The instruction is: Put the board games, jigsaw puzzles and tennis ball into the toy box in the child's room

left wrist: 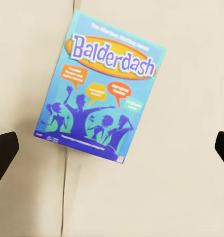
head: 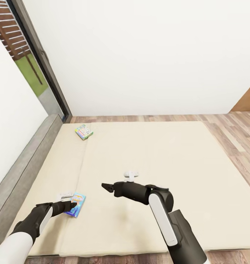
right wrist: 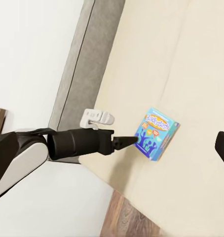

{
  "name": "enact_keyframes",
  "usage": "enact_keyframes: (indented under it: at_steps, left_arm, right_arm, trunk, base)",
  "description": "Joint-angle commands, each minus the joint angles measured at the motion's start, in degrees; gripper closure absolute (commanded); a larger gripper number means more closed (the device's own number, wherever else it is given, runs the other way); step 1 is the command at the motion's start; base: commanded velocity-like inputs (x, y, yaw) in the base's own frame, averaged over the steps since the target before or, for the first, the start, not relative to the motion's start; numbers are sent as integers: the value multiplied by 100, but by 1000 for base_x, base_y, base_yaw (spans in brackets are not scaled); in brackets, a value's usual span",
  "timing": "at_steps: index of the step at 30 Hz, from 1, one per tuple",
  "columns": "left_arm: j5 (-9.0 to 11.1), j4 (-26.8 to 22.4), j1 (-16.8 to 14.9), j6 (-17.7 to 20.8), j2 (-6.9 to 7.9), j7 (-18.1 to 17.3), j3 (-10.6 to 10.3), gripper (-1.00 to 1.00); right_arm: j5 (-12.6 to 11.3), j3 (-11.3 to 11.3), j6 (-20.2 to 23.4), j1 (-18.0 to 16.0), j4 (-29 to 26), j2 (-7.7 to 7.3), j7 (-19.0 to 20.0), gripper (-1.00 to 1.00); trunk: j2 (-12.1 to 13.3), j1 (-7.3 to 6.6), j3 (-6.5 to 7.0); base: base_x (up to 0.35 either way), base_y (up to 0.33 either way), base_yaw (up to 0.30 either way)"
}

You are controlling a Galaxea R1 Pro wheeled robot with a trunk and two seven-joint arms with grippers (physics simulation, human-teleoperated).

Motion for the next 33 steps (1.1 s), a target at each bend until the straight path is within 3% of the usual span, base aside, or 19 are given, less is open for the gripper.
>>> enact_keyframes:
  at_steps: [1, 13, 23, 33]
  left_arm:
    - [1, -8, -2, 44, -4, -30, 25, -100]
    - [1, -8, -1, 40, 24, -39, 26, -100]
    - [2, -17, -1, 34, 30, -38, 39, -100]
    - [2, -127, -74, 39, 51, -27, 98, -100]
  right_arm:
    - [48, 8, 24, 3, -4, 3, 47, -100]
    - [61, 98, 12, 25, -8, 3, 23, -100]
    - [91, 354, -186, 26, -15, 3, -12, -100]
    - [95, 399, -272, 26, -37, 3, 3, -100]
  trunk:
    - [-8, 2, -17]
    - [-8, 2, -130]
    - [-8, 2, -224]
    - [-8, 2, -319]
  base:
    - [0, 0, 0]
    - [0, 0, 0]
    - [0, 0, 0]
    - [0, 0, 0]
